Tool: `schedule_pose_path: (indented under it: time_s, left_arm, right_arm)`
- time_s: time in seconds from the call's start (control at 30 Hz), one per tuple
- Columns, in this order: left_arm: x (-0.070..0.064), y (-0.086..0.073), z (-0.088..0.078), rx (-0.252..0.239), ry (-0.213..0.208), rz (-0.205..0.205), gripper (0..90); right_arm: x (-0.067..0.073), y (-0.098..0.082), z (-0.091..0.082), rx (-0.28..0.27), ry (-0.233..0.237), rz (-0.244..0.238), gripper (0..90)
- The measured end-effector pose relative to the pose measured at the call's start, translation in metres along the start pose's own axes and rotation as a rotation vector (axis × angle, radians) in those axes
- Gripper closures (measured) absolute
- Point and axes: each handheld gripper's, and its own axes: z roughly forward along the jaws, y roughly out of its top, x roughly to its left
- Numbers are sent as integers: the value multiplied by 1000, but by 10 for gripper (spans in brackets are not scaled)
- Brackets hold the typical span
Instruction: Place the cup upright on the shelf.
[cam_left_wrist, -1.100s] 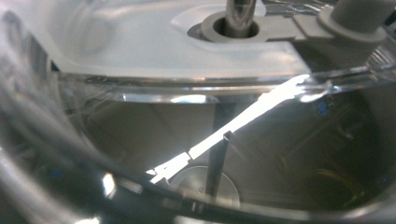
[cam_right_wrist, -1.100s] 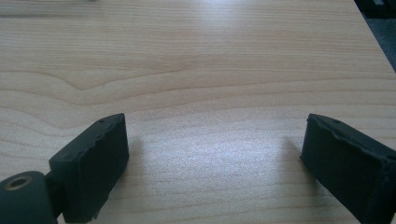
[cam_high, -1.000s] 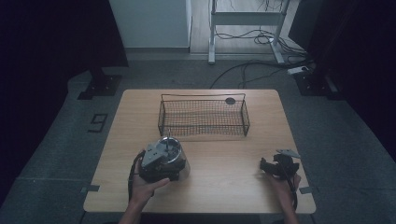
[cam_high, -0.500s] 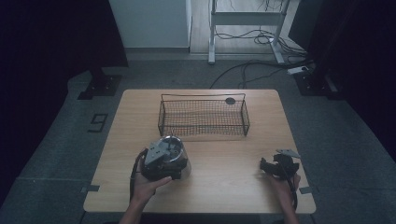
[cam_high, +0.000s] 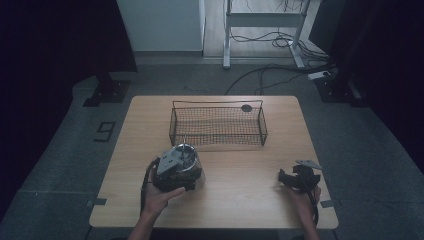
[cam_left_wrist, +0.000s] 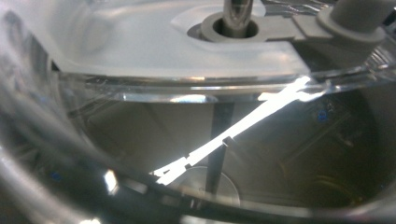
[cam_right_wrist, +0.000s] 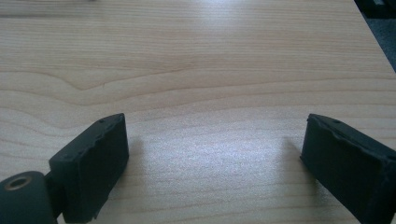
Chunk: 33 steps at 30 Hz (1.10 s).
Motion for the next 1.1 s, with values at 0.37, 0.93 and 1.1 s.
schedule_pose_path:
  time_s: [0.37,0.93,1.1]
  left_arm:
    - [0,1,1,1,12,-2,41]
    - [4,0,5,-3,11,-17,41]
    - [4,-3,7,3,9,-26,41]
  right_arm:
    - [0,0,0,0,0,0,74]
    - [0,0,0,0,0,0,74]
    - [0,0,0,0,0,0,74]
